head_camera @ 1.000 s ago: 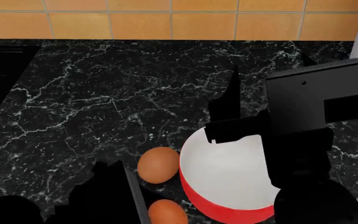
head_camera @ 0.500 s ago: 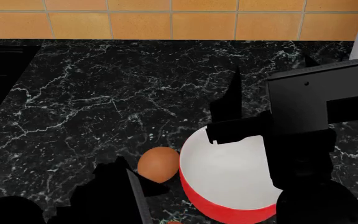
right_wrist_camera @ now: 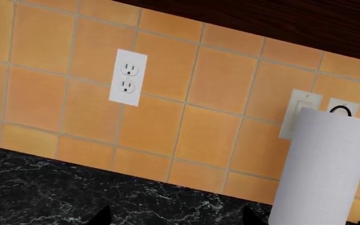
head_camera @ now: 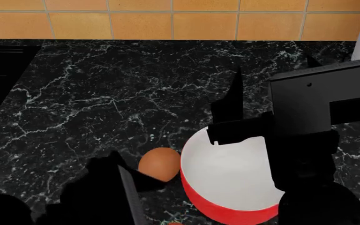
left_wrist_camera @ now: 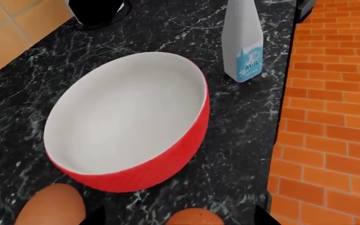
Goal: Place the eggs and milk next to the bowl.
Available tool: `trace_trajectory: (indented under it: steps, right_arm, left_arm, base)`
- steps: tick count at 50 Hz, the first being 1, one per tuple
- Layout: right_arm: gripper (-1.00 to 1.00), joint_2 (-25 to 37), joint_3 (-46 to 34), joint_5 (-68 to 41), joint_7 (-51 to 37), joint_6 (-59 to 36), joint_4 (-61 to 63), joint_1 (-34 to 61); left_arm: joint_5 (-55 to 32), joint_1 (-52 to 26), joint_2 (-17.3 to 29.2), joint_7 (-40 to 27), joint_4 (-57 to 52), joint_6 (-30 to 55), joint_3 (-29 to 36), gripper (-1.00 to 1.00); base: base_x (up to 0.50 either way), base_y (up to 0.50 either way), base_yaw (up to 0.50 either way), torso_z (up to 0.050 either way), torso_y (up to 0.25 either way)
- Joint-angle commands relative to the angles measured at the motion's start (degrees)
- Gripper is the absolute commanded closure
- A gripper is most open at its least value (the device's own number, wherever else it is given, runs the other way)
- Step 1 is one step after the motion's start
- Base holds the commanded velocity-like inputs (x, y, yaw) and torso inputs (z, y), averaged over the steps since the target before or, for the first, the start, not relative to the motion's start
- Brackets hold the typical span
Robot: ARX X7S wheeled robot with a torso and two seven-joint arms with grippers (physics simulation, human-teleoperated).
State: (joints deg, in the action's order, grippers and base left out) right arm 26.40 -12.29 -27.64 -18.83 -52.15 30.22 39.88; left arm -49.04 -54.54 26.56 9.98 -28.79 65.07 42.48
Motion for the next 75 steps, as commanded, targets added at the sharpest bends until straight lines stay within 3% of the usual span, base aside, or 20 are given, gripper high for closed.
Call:
trace_trajectory:
  steps: [1,47,75]
  right_arm:
    - [-1.0,-0.64,0.69,0.23,0.97,0.64,-1.41,0.35]
    - [-1.0,-0.37,0.57,-0.48,0.34,0.87,-0.95,0.11]
    - [-1.0,0.86,2.52,-2.48,-1.16,-2.04,2.77,0.11]
  left_arm:
    - [-1.64,-1.48,-0.49,0.6,2.67,-2.35,-2.0,-1.0]
    - [-14.37,-4.18,3.38,-5.95,-3.76,2.74,-12.98,-1.0]
    - [-19.19,0.31,10.29,-16.54,-4.66,-0.98,-26.97,-1.0]
  base:
    - [0.0,0.0,0.0,0.0,0.0]
    - [0.0,0.0,0.0,0.0,0.0]
    - [0.0,0.0,0.0,0.0,0.0]
